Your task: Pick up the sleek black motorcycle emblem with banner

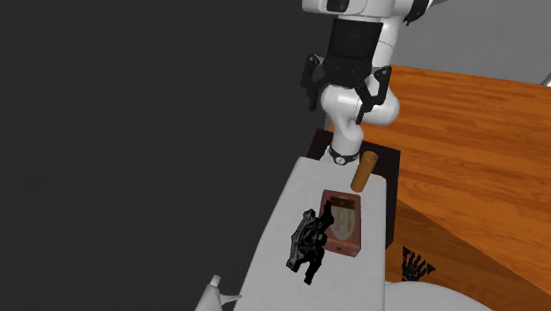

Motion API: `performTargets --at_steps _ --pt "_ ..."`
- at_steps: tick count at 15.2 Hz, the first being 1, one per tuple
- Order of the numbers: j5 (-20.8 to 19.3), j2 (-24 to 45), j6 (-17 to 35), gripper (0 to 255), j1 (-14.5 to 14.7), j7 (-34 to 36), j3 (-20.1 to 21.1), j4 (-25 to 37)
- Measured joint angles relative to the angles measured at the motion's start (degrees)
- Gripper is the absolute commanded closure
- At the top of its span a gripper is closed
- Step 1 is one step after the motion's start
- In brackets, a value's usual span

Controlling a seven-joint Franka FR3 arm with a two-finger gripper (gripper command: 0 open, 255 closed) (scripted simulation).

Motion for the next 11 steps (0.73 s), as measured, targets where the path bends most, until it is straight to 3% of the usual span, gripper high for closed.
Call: performTargets --at_steps 4,11 --pt "-1.9 2.4 4.1 0 0.8 -0.5 2.3 -1.6" --pt "-10.1 11.8 17.0 0 1.9 -0.9 9.4 -4.8"
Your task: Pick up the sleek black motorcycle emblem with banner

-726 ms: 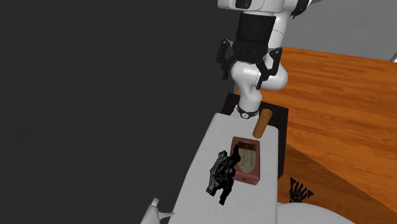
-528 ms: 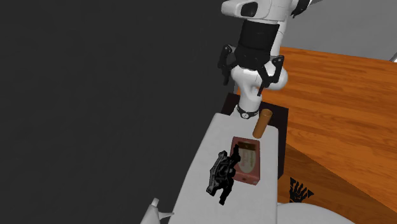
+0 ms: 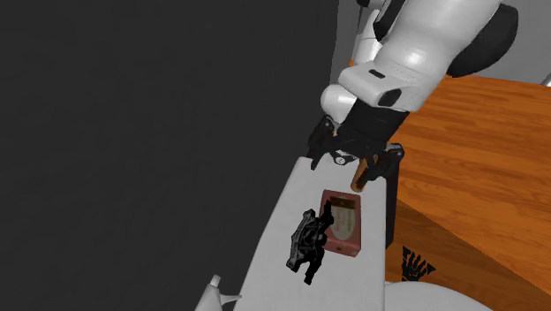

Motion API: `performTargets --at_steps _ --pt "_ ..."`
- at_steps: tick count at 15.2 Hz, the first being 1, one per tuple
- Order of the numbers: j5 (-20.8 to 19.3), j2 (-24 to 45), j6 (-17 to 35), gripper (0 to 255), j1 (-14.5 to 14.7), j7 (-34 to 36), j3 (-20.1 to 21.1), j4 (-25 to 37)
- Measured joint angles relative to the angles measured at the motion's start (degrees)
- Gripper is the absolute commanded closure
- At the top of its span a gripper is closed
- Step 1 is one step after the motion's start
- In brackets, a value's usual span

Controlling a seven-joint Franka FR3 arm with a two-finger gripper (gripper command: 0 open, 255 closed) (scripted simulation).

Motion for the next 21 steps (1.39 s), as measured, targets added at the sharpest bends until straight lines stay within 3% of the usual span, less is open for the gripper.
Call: performTargets --at_steps 4,11,12,21 --pt "-5.6 4.9 6.3 0 -0.4 1.1 3.5 -1.7" --pt "-7.5 6.7 12.1 0 -0.8 3.3 4.4 -5.9" --pt "-7.5 6.9 12.4 255 -0.8 3.5 4.5 -6.1" --pt "-7.6 6.9 12.7 255 -0.8 3.7 4.5 -6.2"
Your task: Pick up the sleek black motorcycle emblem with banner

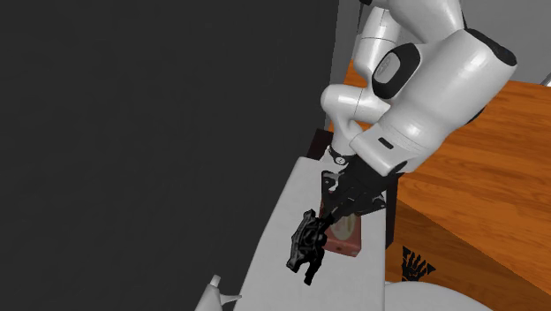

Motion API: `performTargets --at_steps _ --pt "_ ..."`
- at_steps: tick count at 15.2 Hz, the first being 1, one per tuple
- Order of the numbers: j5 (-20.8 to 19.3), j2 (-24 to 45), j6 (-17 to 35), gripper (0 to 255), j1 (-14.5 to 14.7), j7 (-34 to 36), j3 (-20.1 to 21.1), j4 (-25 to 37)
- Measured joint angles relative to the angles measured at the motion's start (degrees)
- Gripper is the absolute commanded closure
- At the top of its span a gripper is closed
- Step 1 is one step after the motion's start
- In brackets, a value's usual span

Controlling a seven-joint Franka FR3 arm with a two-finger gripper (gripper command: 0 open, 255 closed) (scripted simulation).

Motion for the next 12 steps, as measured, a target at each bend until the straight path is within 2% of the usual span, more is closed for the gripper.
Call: performTargets --at_steps 12 --pt "1.5 -1.3 -7.2 255 0.5 -2.9 -0.5 6.2"
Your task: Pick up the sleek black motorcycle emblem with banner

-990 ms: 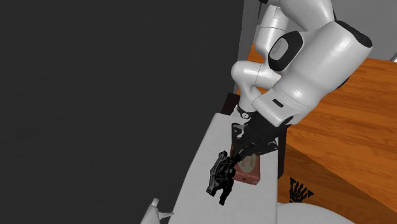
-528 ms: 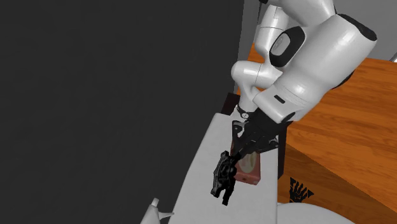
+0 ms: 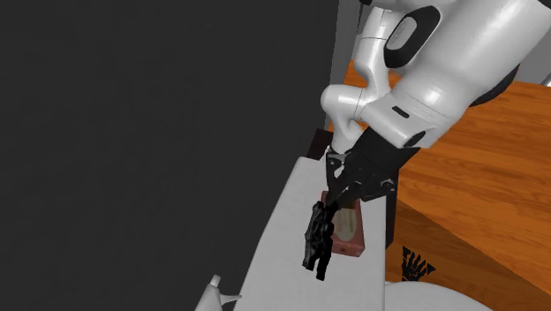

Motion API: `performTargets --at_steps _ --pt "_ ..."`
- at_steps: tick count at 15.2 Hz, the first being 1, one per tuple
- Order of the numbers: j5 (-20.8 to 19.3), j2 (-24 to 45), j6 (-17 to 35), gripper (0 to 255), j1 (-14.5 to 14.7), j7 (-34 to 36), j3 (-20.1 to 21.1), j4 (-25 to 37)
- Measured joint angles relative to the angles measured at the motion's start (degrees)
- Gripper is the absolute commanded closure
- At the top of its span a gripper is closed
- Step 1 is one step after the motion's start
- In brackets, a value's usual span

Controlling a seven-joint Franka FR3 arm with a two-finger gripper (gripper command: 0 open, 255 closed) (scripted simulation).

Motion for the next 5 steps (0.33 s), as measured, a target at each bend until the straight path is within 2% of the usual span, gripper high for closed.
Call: performTargets --at_steps 5 --pt "0.5 -0.4 -3.4 255 0.1 -1.3 -0.2 3.2"
